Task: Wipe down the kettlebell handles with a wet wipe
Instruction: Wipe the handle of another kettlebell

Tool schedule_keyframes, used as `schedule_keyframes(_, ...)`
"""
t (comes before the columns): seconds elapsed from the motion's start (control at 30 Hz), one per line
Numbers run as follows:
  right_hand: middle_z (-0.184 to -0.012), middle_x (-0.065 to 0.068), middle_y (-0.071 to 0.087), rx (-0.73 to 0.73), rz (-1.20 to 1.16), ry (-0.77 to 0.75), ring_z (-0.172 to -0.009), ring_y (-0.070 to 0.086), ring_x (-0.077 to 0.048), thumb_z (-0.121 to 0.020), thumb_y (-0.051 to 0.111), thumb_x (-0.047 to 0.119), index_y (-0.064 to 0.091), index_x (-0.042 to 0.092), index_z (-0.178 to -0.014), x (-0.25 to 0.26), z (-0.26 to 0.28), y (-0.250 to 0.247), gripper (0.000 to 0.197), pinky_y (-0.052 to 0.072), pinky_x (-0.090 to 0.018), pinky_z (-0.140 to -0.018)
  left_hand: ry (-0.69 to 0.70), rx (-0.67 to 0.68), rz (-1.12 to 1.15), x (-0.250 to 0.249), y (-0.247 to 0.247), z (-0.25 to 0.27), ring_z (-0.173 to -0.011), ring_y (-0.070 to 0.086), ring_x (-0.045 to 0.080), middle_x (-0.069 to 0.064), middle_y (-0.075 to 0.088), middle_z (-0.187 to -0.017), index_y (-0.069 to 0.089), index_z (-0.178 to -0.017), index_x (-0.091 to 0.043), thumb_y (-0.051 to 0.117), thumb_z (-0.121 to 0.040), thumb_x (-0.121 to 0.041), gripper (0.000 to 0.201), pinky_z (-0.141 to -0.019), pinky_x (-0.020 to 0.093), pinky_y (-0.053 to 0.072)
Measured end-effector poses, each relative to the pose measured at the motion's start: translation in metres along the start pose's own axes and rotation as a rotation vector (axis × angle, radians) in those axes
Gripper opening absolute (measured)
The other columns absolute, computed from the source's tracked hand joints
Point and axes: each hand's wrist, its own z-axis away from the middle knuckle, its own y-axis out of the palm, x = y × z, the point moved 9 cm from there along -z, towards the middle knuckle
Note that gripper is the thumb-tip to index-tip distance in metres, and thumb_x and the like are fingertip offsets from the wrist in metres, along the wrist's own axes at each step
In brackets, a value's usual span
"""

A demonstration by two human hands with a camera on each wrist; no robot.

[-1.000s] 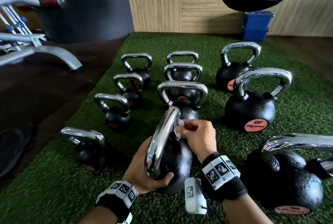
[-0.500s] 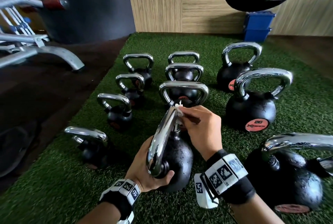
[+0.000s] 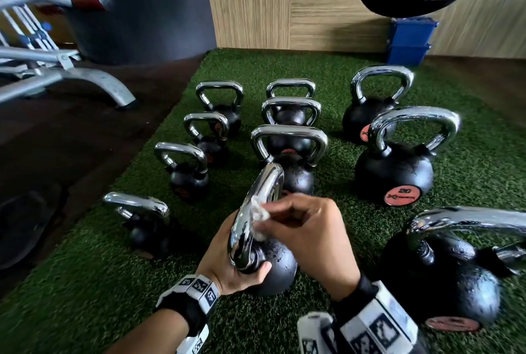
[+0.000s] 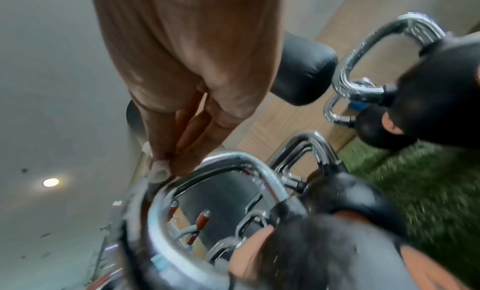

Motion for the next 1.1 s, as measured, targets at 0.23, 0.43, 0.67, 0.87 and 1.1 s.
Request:
schedule_keyframes(0.23,-0.085,-0.004,0.079,0.082,-0.214,0.149,-0.077,0.077,-0.024,-0.065,0.094,0.020,0.076,0.015,-0.086,-0.024,0.020,0.018,0.028,0.063,-0.048,-0.076,-0.019,0.028,0.165,-0.006,0.006,-0.005,-0.128,0.061,0.021,0.000,0.064,-0.133,0.037,-0.148,-0.028,0.086,-0.070,-0.017,0.093,-0.111,0.034,0.044)
schedule_keyframes(0.43,-0.082,0.000,0.079,0.133,-0.151,0.200,-0.073,0.076,-0.020,-0.061,0.096,0.024,0.076,0.017,-0.082,-0.044,0.038,0.033,0.030,0.063,-0.039,-0.070,-0.333,0.114,0.211,0.041,0.014,0.013,-0.119,0.057,0.008,-0.018,0.058,-0.121,0.034,-0.133,-0.044,0.088,-0.048,-0.039,0.101,-0.110,0.036,0.049)
schedule_keyframes(0.67,-0.077,0.013,0.076,0.106,0.068,0.199,-0.070,0.071,-0.002,-0.059,0.096,0.019,0.079,0.026,-0.076,-0.057,0.037,0.029,0.025,0.053,-0.013,-0.065,-0.241,0.053,0.092,0.035,0.009,0.007,-0.119,0.061,0.008,-0.007,0.062,-0.129,0.035,-0.149,-0.039,0.091,-0.054,-0.033,0.110,-0.104,0.045,0.051)
schedule_keyframes(0.87,-0.102,0.006,0.076,0.426,0.278,0.007,-0.091,0.070,-0.005,-0.081,0.081,0.009,0.081,0.017,-0.103,-0.038,0.007,0.049,0.023,0.055,-0.022,-0.084,-0.080,-0.002,0.057,0.005,0.001,0.000,-0.131,0.059,0.020,0.001,0.060,-0.139,0.033,-0.153,-0.034,0.085,-0.067,-0.032,0.100,-0.108,0.047,0.048)
schedule_keyframes(1.1,-0.101,0.004,0.078,0.668,0.082,0.072,-0.096,0.074,-0.012,-0.086,0.073,0.003,0.080,0.017,-0.102,-0.039,-0.001,0.060,0.022,0.059,-0.034,-0.089,-0.067,0.015,0.018,0.000,0.002,0.000,-0.134,0.056,0.019,0.003,0.059,-0.140,0.037,-0.152,-0.026,0.084,-0.069,-0.039,0.096,-0.111,0.045,0.045)
